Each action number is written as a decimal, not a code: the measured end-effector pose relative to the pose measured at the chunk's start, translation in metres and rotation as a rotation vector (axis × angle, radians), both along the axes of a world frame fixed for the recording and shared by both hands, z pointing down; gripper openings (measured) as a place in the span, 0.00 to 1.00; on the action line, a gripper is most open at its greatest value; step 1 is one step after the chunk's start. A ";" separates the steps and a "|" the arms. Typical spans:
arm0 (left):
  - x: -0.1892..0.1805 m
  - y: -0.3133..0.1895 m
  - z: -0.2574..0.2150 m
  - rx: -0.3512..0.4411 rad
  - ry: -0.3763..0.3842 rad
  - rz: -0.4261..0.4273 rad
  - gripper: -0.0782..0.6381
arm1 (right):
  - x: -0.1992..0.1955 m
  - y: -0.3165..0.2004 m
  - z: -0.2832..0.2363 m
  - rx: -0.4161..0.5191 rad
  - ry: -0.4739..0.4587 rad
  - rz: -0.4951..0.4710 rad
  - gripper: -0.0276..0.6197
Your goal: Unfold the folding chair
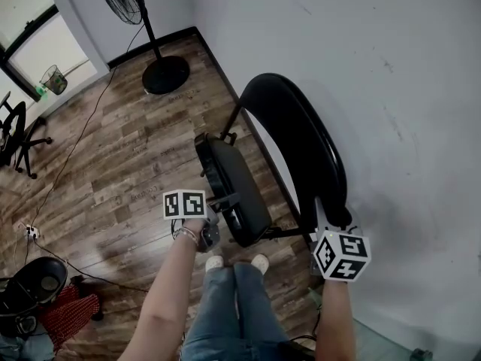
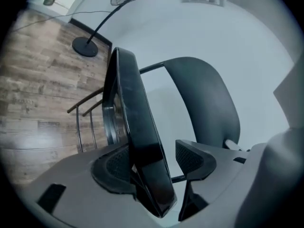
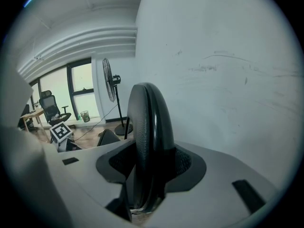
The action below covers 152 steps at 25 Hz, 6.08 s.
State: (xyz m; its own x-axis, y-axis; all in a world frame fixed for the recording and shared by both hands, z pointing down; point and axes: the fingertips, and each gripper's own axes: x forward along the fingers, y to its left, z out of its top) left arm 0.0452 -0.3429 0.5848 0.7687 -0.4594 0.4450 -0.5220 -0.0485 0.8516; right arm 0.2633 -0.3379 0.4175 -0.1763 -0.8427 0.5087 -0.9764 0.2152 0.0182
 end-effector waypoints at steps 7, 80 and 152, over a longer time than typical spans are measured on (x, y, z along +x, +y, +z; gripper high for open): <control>-0.030 0.010 0.016 -0.055 0.008 -0.126 0.46 | -0.005 0.003 0.007 -0.023 -0.013 0.015 0.31; -0.245 0.131 0.245 -0.177 -0.124 -0.296 0.60 | -0.093 0.054 0.106 -0.054 -0.047 0.108 0.37; -0.214 0.180 0.126 0.066 -0.628 -0.116 0.84 | -0.115 0.111 0.111 -0.155 0.159 0.041 0.58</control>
